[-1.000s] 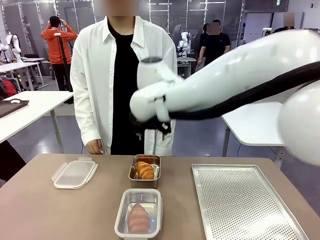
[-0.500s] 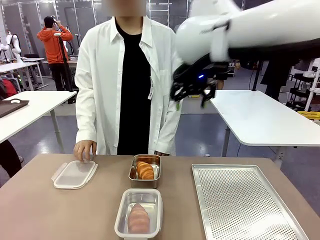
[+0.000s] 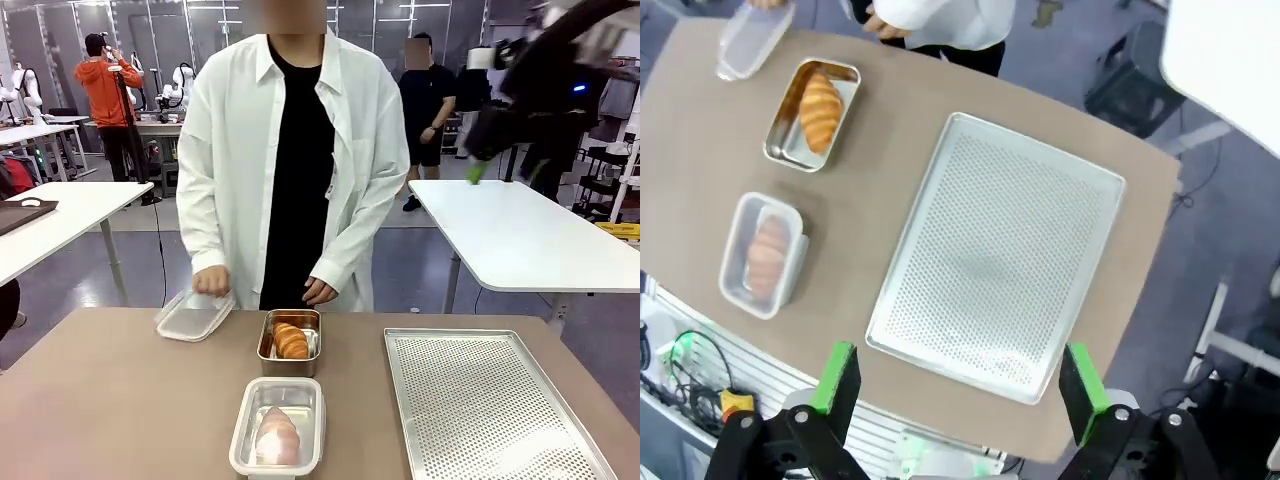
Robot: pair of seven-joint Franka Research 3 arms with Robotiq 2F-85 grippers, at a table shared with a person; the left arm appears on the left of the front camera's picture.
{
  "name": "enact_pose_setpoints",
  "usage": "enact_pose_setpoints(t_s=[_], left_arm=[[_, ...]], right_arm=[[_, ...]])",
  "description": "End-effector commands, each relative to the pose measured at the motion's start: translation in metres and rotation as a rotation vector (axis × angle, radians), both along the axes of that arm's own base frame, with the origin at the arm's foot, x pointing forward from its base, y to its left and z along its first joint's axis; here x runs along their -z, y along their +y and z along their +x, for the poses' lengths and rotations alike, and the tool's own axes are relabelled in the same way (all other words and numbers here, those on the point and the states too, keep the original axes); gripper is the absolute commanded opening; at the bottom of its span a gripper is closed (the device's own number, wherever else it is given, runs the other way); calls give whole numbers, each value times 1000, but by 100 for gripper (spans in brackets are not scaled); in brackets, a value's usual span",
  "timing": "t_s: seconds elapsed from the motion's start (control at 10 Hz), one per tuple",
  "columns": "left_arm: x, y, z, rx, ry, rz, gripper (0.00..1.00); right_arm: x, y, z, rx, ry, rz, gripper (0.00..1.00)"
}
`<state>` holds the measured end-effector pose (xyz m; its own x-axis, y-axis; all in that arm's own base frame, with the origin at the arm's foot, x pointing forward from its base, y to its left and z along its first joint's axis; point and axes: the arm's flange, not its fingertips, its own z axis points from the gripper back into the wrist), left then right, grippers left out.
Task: Place the bread into the airtight container.
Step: Pick up a Butter Roll and place it into an empty Airtight Container.
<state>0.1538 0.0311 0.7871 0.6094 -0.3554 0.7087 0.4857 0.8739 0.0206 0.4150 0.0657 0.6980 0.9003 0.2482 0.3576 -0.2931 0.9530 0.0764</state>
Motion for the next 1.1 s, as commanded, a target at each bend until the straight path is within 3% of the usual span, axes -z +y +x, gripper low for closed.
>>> enact_pose_setpoints(t_s=[0.0,0.2,0.3,0.6,0.8,0.9,1.0], left_arm=[[0,-1,-1,11,-2,7,100],[0,-1,-1,11,-2,7,100],[0,-1,-1,11,-2,7,100],[0,-1,-1,11,-2,7,100],[0,-1,-1,11,-2,7,100],[0,-1,-1,11,-2,7,100],[0,-1,-1,11,-2,7,100]], right_arm=[[2,-14,-43,28,-95,-7,100],[-25,-18,-88,19,-257,18,100],[-34,-12,-98,8,-288,15,100],[-38,11,-102,-19,-239,-23,100],[-40,26,-90,-41,-157,-30,100],[-41,13,-107,-26,-240,-11,100],[-41,13,-107,-26,-240,-11,100]])
